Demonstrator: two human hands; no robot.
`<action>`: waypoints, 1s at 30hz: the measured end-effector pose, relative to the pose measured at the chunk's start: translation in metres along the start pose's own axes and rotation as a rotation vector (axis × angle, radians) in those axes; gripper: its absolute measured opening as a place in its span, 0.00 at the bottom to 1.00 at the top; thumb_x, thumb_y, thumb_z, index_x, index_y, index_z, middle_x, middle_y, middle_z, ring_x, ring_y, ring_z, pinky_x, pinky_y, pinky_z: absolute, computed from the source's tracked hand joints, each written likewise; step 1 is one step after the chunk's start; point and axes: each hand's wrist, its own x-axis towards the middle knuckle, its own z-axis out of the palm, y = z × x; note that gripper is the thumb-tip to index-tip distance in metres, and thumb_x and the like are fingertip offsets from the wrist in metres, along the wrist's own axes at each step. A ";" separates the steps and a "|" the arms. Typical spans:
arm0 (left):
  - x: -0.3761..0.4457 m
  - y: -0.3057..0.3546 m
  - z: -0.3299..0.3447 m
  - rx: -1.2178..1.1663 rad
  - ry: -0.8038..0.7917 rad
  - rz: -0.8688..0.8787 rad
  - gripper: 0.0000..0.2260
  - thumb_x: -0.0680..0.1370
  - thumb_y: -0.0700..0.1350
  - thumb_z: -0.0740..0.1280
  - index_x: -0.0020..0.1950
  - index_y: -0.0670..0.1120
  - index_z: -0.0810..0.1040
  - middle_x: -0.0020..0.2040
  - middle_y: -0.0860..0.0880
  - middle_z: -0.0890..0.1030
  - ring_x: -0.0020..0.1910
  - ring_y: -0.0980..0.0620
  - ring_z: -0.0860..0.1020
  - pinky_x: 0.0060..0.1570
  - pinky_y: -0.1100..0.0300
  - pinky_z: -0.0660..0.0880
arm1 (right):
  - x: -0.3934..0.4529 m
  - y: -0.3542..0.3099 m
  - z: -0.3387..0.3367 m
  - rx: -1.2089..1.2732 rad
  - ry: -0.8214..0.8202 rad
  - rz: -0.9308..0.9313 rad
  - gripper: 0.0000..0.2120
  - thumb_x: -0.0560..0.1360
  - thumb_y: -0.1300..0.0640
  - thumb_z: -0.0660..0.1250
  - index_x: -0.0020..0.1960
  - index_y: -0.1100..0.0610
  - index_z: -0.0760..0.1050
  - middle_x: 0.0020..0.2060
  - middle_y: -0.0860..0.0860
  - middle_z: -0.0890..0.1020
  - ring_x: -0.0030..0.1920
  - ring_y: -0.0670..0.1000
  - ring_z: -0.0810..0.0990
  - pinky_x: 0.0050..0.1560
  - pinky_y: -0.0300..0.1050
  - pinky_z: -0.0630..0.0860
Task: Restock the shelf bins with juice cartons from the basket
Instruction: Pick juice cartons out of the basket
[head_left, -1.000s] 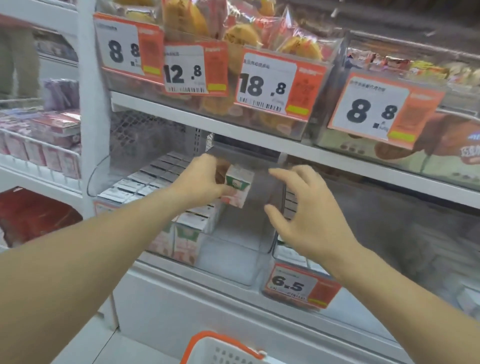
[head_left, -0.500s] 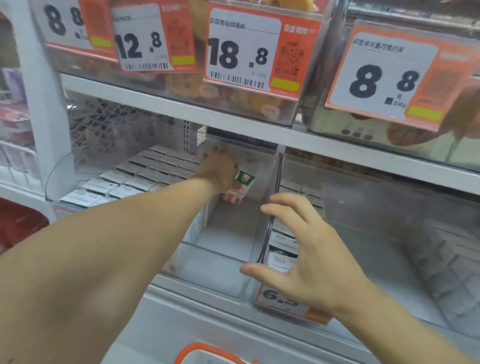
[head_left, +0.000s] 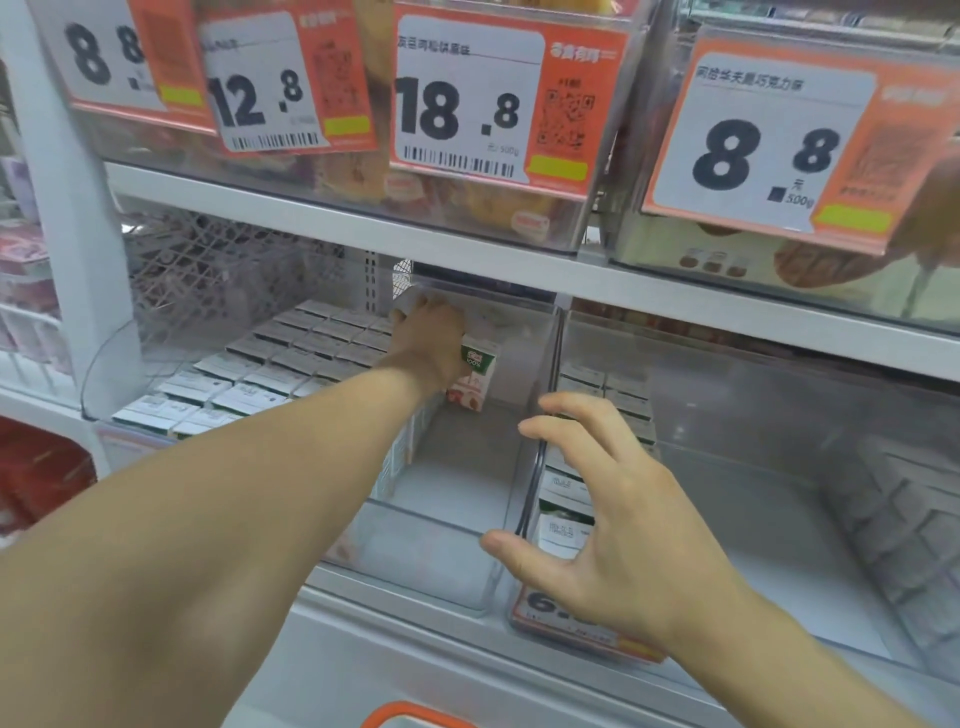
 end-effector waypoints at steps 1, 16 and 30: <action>0.001 0.000 0.001 0.005 -0.002 -0.009 0.24 0.72 0.47 0.75 0.66 0.46 0.74 0.68 0.43 0.70 0.71 0.41 0.65 0.72 0.40 0.59 | 0.000 0.000 0.000 0.001 -0.001 0.001 0.35 0.66 0.29 0.68 0.67 0.45 0.70 0.69 0.39 0.65 0.62 0.44 0.75 0.54 0.49 0.80; -0.074 0.000 -0.072 -0.246 0.218 0.167 0.13 0.76 0.48 0.65 0.55 0.42 0.81 0.52 0.44 0.80 0.53 0.43 0.78 0.52 0.56 0.74 | -0.005 -0.009 -0.011 -0.067 0.060 -0.036 0.36 0.67 0.34 0.71 0.69 0.51 0.70 0.68 0.50 0.64 0.64 0.51 0.72 0.56 0.49 0.79; -0.374 0.017 0.078 -0.487 -0.600 0.174 0.04 0.76 0.42 0.70 0.50 0.48 0.78 0.46 0.50 0.81 0.42 0.49 0.81 0.42 0.62 0.74 | -0.225 -0.016 0.046 0.184 -0.331 0.069 0.13 0.72 0.58 0.66 0.56 0.53 0.72 0.52 0.50 0.72 0.48 0.52 0.74 0.44 0.47 0.74</action>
